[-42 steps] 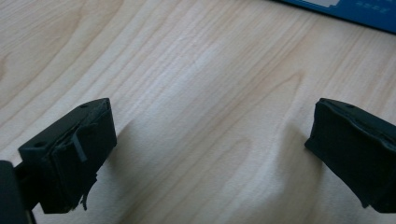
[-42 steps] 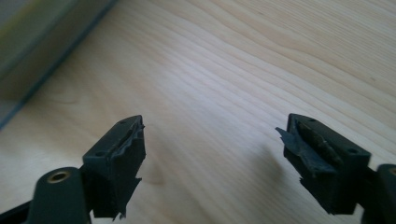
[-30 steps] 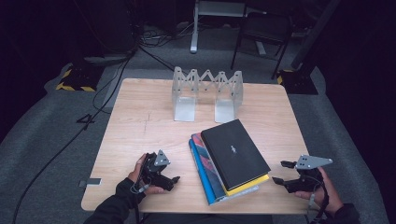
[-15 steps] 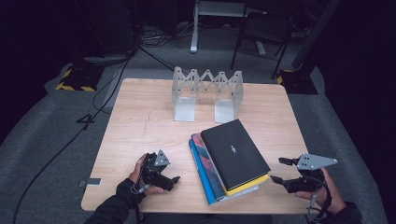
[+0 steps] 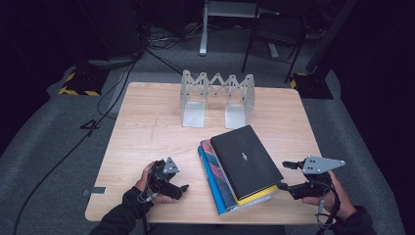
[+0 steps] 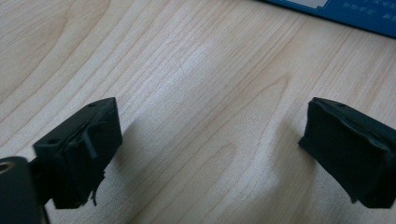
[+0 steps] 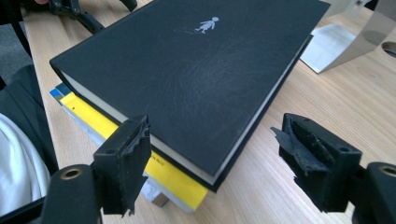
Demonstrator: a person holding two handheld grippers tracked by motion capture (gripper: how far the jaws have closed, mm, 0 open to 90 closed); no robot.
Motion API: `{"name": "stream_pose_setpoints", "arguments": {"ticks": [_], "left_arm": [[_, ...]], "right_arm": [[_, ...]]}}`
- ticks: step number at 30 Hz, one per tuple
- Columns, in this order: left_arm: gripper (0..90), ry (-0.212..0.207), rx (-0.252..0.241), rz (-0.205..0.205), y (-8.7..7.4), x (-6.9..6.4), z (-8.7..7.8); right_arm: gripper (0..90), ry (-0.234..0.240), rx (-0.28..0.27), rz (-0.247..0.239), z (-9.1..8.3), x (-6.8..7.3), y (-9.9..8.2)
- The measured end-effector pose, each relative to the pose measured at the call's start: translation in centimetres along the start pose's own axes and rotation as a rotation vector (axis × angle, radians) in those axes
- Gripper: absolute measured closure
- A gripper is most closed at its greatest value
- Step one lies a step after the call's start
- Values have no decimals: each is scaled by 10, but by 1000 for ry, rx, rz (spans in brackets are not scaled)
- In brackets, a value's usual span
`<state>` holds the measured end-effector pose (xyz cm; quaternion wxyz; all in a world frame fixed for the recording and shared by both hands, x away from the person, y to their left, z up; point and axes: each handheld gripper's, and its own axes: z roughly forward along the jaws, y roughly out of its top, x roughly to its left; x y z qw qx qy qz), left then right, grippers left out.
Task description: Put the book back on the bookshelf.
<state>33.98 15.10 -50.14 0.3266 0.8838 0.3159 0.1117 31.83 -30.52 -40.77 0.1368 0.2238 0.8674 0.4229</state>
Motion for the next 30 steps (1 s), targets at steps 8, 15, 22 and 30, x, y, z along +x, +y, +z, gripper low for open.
{"name": "stream_pose_setpoints", "arguments": {"ticks": [8, 15, 22, 30], "left_arm": [[167, 10, -34, 30, 12, -5, -1], [170, 19, -69, 45, 26, -7, -3], [176, 26, -99, 72, 45, -12, 2], [183, 37, -136, 76, 63, -16, 8]], "right_arm": [[219, 75, 20, 55, 13, -11, 7], [179, 124, 28, 127, 27, -22, 11], [110, 212, 49, 170, 45, -28, 16], [38, 259, 62, 199, 56, -33, 17]]}}
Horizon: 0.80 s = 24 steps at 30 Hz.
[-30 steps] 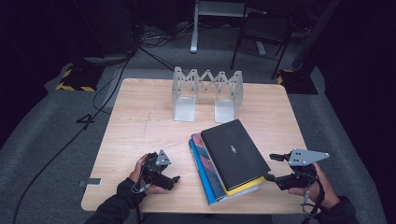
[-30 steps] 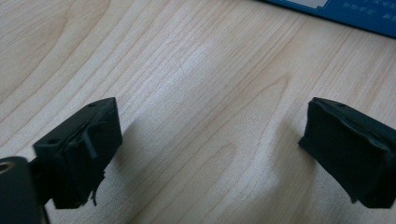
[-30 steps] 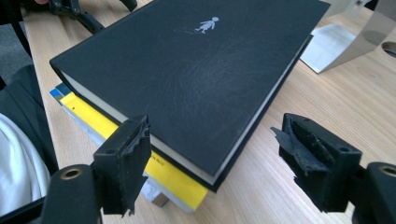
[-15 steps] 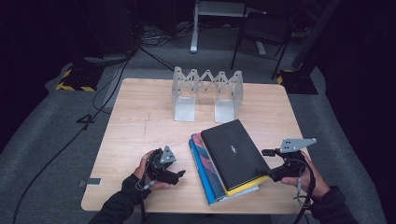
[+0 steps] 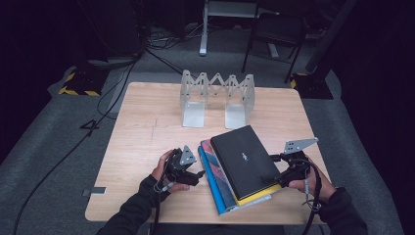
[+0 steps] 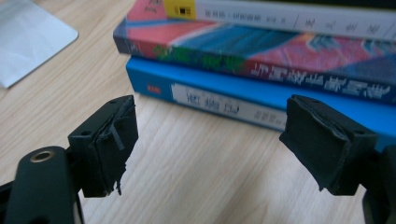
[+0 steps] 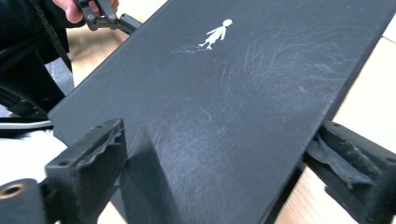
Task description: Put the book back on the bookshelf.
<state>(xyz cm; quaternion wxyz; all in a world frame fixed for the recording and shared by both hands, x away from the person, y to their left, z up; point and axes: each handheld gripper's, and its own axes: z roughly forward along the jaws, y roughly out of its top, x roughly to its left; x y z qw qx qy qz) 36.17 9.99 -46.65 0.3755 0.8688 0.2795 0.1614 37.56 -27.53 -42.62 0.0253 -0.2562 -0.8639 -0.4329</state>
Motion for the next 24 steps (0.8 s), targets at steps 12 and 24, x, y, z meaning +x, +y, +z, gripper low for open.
{"name": "stream_pose_setpoints", "arguments": {"ticks": [12, 24], "left_arm": [[200, 25, -29, -26, 18, 7, 16], [231, 96, -41, -11, 16, 22, 24]], "right_arm": [[33, -53, -3, -4, 10, 21, 3], [33, -60, -17, -31, 21, 33, 8]]}}
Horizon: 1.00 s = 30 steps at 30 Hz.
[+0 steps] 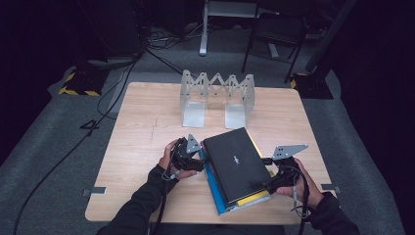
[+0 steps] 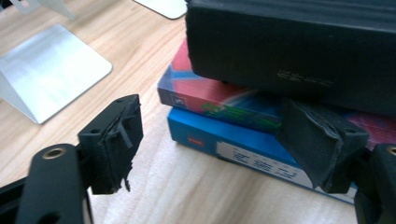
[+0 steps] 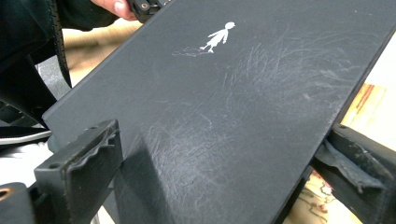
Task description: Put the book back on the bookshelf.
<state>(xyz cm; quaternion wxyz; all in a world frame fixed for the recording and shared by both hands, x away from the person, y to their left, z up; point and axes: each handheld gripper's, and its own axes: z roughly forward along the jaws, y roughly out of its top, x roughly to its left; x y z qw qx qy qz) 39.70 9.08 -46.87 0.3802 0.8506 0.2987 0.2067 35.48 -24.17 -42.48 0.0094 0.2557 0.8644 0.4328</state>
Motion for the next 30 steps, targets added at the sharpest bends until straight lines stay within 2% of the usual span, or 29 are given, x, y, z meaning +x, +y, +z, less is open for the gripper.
{"name": "stream_pose_setpoints", "arguments": {"ticks": [2, 4, 6, 7, 10, 13, 14, 16, 18, 20, 23, 25, 28, 30], "left_arm": [[250, -3, -2, -10, 0, 5, 1], [278, 15, -10, -34, 0, 10, 4], [288, 6, -15, -60, 0, 19, 7], [289, 38, -17, -67, 1, 22, 9], [288, -11, -26, -114, 2, 34, 12], [298, 7, -39, -100, 5, 37, 13], [316, -25, -71, -133, 7, 43, 13], [415, -55, -113, -142, 9, 45, 11], [472, -78, -145, -141, 13, 47, 8], [553, -130, -184, -166, 15, 50, 5], [699, -177, -200, -123, 21, 50, 1], [747, -207, -224, -123, 23, 51, -2], [791, -240, -259, -118, 26, 51, -8], [789, -243, -264, -102, 30, 50, -11]], "right_arm": [[34, -3, -9, -3, 2, 0, 1], [34, -3, -13, -7, 3, -1, 2], [35, -3, -14, -10, 4, -2, 3], [36, -2, -16, -14, 4, -3, 3], [39, -1, -21, -31, 4, -3, 3], [41, -9, -33, -47, 6, -4, 5], [42, -8, -38, -57, 6, -4, 6], [43, -17, -50, -83, 6, -4, 6], [44, -27, -60, -111, 5, -2, 6], [50, -40, -70, -140, 4, -1, 6], [54, -58, -83, -184, 2, 2, 5], [55, -62, -92, -202, 1, 3, 4], [62, -80, -109, -240, -1, 5, 4], [116, -98, -146, -250, -4, 6, 5]]}}
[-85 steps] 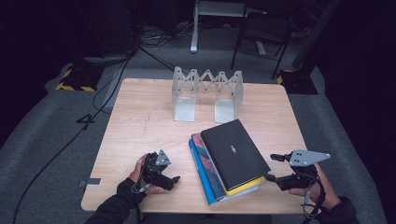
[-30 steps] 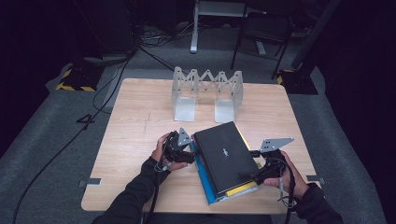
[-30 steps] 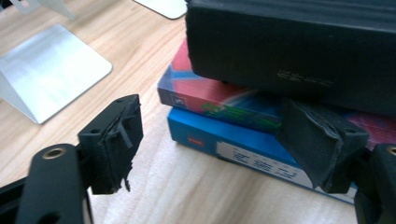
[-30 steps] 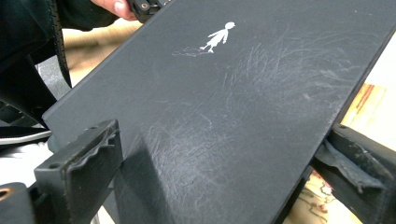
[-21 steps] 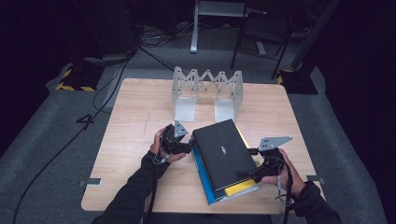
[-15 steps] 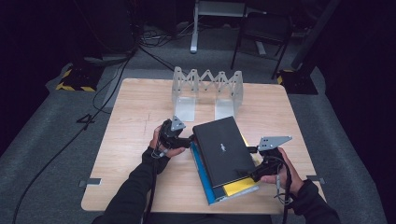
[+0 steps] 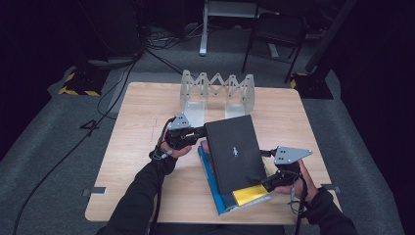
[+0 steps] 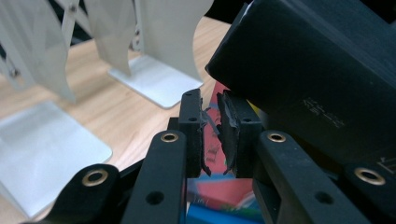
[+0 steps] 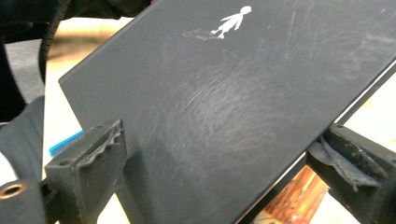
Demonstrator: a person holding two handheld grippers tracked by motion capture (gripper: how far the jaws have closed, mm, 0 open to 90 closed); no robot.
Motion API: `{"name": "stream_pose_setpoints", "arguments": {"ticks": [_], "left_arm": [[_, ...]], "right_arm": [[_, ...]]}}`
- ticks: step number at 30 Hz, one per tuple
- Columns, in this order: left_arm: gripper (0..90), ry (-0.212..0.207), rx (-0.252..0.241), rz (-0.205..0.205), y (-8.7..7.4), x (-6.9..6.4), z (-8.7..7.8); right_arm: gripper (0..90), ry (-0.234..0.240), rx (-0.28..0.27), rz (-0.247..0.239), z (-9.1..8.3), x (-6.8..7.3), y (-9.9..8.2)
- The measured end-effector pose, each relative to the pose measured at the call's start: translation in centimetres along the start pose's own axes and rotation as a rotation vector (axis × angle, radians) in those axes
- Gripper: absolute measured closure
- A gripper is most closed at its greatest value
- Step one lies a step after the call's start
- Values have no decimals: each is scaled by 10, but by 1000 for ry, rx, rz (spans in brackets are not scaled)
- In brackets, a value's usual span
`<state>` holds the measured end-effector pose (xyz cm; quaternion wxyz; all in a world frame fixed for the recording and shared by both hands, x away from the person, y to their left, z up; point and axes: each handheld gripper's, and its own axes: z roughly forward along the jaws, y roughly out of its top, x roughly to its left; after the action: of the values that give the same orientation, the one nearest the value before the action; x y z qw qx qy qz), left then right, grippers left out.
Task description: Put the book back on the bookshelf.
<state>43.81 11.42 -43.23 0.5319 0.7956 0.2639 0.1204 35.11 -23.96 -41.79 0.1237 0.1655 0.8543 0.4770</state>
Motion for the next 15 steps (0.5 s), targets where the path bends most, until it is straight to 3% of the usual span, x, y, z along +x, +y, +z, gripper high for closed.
{"name": "stream_pose_setpoints", "arguments": {"ticks": [4, 7, 10, 15], "left_arm": [[782, -12, -23, 20, 18, -11, -1], [781, -44, -41, 36, 28, -16, -4], [775, -4, -46, 27, 43, -23, -10], [822, 50, -21, 66, 64, -31, -10]], "right_arm": [[148, -9, -31, -5, -1, -2, 4], [213, -33, -47, -15, -3, -2, 10], [307, -76, -78, -13, -7, -4, 13], [406, -108, -127, -13, -12, -9, 13]]}}
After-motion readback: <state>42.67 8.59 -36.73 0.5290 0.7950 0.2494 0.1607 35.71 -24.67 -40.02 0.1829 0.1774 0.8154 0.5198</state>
